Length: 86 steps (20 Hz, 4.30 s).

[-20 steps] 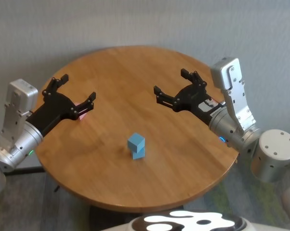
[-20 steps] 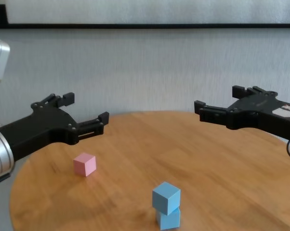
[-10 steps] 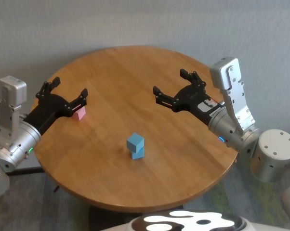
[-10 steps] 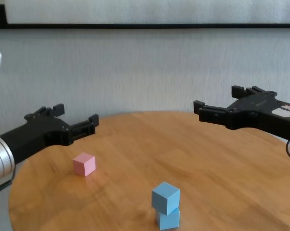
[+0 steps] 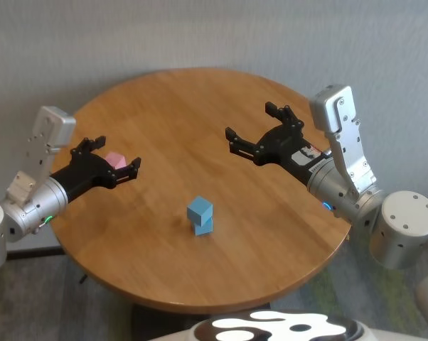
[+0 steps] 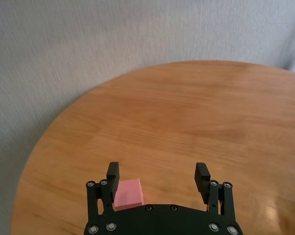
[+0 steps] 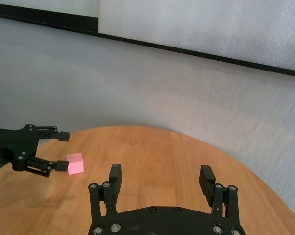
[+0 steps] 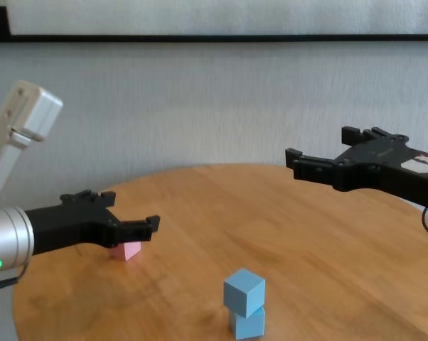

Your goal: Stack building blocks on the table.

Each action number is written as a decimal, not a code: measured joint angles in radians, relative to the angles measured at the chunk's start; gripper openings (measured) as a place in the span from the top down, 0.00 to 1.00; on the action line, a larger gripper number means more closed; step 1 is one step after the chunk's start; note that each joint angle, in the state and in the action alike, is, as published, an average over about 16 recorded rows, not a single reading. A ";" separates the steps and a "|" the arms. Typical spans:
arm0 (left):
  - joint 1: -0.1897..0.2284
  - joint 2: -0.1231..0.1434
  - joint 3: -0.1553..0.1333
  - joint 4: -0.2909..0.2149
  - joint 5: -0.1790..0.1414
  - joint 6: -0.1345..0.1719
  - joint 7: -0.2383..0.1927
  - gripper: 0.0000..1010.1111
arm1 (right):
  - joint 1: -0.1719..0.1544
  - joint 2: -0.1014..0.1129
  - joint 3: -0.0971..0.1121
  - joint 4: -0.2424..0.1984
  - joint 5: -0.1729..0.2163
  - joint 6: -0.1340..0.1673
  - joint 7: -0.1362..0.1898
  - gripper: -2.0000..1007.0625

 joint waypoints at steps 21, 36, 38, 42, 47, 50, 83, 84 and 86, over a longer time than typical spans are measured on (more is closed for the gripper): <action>-0.082 -0.024 -0.012 0.136 0.068 0.076 -0.033 0.01 | 0.000 0.000 0.000 -0.001 0.001 0.001 0.000 0.00; -0.155 -0.057 -0.022 0.278 0.079 0.003 -0.087 0.01 | 0.000 0.000 0.000 -0.001 0.001 0.001 0.000 0.00; -0.166 -0.063 -0.023 0.302 0.079 -0.010 -0.094 0.01 | 0.000 0.000 0.000 -0.001 0.001 0.001 0.000 0.00; -0.186 -0.073 -0.025 0.344 0.081 -0.032 -0.108 0.01 | 0.000 0.000 0.000 -0.001 0.001 0.001 0.000 0.00; -0.205 -0.083 -0.029 0.392 0.084 -0.056 -0.121 0.01 | 0.000 0.000 0.000 -0.001 0.001 0.001 0.000 0.00; -0.213 -0.089 -0.032 0.416 0.085 -0.067 -0.127 0.01 | 0.000 0.000 0.000 -0.001 0.001 0.001 0.000 0.00; -0.288 -0.139 -0.072 0.622 0.083 -0.184 -0.184 0.01 | 0.000 0.000 0.000 -0.001 0.001 0.001 0.000 0.00; -0.287 -0.138 -0.073 0.620 0.084 -0.183 -0.183 0.01 | 0.000 0.000 0.000 -0.001 0.001 0.001 0.000 0.00; -0.283 -0.138 -0.075 0.617 0.084 -0.183 -0.182 0.01 | 0.000 0.000 0.000 -0.001 0.001 0.001 0.000 0.00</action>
